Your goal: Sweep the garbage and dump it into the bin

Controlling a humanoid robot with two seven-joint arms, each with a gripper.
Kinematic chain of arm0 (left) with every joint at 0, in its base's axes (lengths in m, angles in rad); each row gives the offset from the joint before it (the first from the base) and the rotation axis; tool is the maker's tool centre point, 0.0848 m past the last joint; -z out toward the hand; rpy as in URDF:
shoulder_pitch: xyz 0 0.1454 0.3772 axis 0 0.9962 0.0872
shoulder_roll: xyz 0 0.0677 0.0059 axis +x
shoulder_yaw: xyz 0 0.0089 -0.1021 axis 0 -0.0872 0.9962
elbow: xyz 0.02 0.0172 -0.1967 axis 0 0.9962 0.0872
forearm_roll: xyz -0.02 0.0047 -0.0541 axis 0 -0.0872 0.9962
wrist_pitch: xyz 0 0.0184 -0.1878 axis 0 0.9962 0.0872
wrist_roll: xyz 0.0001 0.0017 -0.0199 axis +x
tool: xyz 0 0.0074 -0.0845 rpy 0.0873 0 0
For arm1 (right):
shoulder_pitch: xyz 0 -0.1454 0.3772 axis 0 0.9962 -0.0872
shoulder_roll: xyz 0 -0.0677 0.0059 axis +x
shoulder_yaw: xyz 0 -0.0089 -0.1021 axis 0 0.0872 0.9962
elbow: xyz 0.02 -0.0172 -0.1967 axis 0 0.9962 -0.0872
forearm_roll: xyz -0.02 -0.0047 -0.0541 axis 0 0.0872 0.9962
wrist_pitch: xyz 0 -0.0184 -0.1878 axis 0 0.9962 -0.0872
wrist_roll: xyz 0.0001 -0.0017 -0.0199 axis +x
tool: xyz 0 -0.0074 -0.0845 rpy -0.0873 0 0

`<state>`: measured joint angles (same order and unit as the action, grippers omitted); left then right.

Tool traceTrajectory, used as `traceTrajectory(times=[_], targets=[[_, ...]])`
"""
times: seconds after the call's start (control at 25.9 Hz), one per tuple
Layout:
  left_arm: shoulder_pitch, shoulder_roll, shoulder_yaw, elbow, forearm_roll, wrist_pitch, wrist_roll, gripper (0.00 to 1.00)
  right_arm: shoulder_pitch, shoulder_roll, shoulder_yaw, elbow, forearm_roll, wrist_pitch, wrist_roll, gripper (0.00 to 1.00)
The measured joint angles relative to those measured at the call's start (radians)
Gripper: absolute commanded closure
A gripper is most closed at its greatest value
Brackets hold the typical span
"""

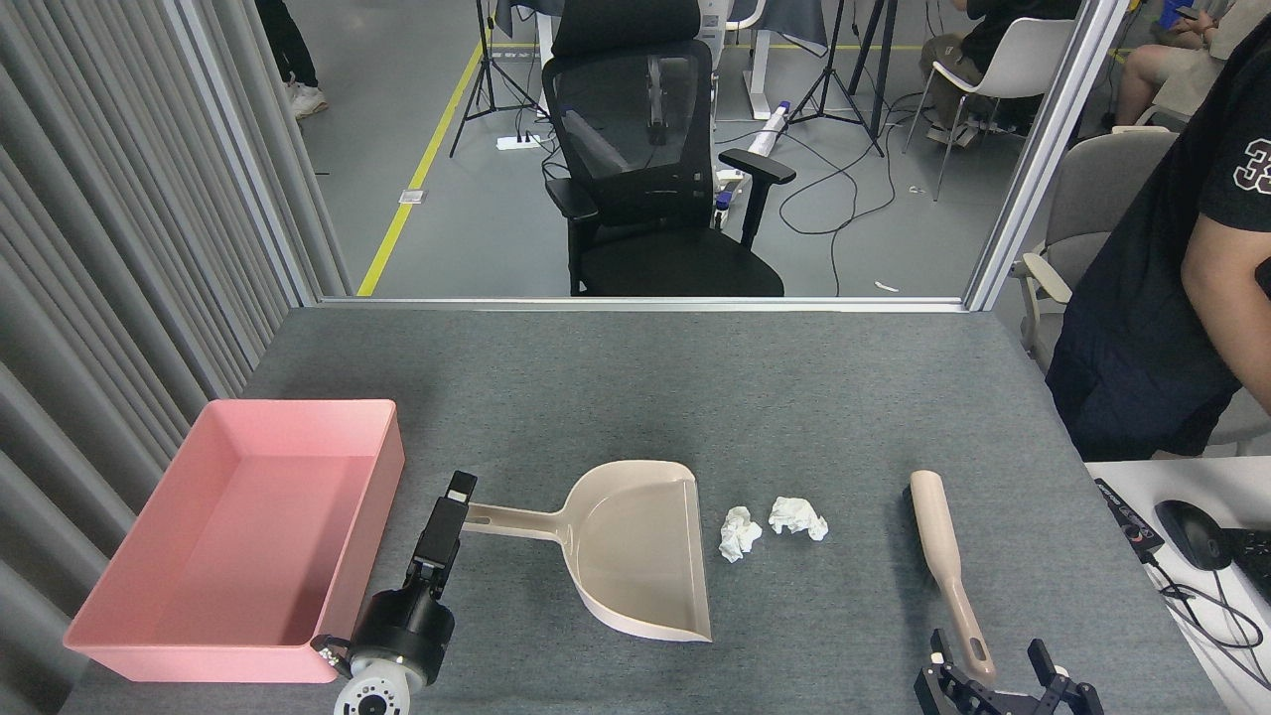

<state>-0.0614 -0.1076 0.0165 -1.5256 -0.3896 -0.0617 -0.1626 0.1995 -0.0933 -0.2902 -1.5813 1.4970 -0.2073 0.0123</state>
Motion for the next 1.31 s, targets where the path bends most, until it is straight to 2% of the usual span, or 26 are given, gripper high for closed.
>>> traceTrajectory(times=[0.19,0.35,0.62,0.73,0.97,1.12,1.31], targets=[[0.0,0.0,-0.001,0.0,0.0,0.0,0.0,0.01,0.0,-0.006,0.005,0.006,0.014,-0.002,0.0,0.07],[0.0,0.0,0.0,0.001,0.0,0.0,0.0,0.01,-0.002,-0.01,0.005,0.024,0.022,-0.004,0.0,0.14],[0.0,0.0,-0.001,0.011,0.0,0.0,0.0,0.01,-0.009,-0.012,0.005,0.044,0.023,-0.005,0.0,0.18],[0.0,0.0,-0.001,0.014,0.0,0.0,0.0,0.01,-0.011,-0.013,0.005,0.047,0.023,-0.006,0.0,0.25],[0.0,0.0,-0.001,0.015,0.0,0.0,0.0,0.01,-0.012,-0.022,0.005,0.049,0.023,-0.007,0.001,0.25],[0.0,0.0,0.0,0.015,0.0,0.0,0.0,0.01,-0.012,-0.024,0.005,0.05,0.023,-0.007,0.001,0.37],[0.0,0.0,0.001,0.015,0.0,0.0,0.0,0.01,-0.012,-0.025,0.013,0.05,0.023,-0.009,0.004,0.37]])
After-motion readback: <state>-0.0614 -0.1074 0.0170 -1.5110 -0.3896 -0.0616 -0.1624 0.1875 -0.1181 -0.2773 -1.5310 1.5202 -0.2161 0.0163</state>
